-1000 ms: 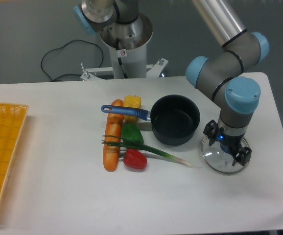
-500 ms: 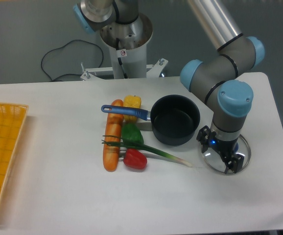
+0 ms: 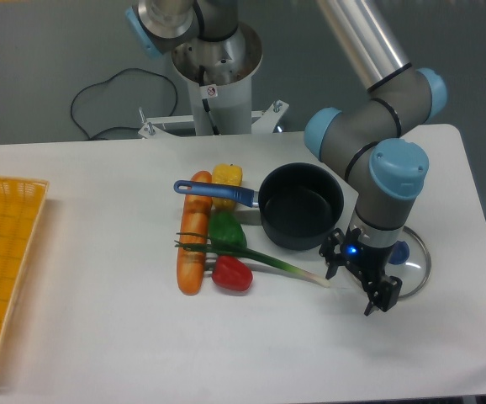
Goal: Pick up the green onion
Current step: 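Move the gripper toward the white root end of the green onion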
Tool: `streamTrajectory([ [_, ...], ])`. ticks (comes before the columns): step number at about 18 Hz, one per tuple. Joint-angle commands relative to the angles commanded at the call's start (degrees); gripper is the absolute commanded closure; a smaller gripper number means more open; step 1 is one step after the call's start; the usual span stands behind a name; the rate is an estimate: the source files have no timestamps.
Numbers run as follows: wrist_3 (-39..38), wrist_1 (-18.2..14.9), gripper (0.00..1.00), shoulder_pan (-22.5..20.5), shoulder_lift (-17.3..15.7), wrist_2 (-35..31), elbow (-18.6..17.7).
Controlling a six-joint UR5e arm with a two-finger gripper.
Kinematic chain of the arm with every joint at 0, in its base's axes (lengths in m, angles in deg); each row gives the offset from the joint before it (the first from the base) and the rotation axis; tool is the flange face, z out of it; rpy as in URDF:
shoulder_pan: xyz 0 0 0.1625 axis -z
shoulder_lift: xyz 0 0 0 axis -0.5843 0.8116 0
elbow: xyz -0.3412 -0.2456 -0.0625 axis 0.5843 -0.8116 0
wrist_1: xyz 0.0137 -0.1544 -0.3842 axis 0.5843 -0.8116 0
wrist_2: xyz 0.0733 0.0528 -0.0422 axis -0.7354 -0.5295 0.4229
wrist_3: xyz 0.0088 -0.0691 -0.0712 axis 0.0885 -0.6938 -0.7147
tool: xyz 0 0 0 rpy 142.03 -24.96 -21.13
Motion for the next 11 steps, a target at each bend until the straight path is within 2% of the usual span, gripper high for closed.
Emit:
streamTrajectory([
  [3, 5.2, -0.2, 0.00, 0.3, 1.1, -0.4, -0.2],
  [6, 7.0, -0.2, 0.00, 1.2, 2.3, -0.7, -0.2],
  [9, 8.1, -0.3, 0.00, 2.1, 2.6, -0.8, -0.6],
  [11, 11.4, -0.3, 0.00, 2.5, 2.6, -0.8, -0.9],
])
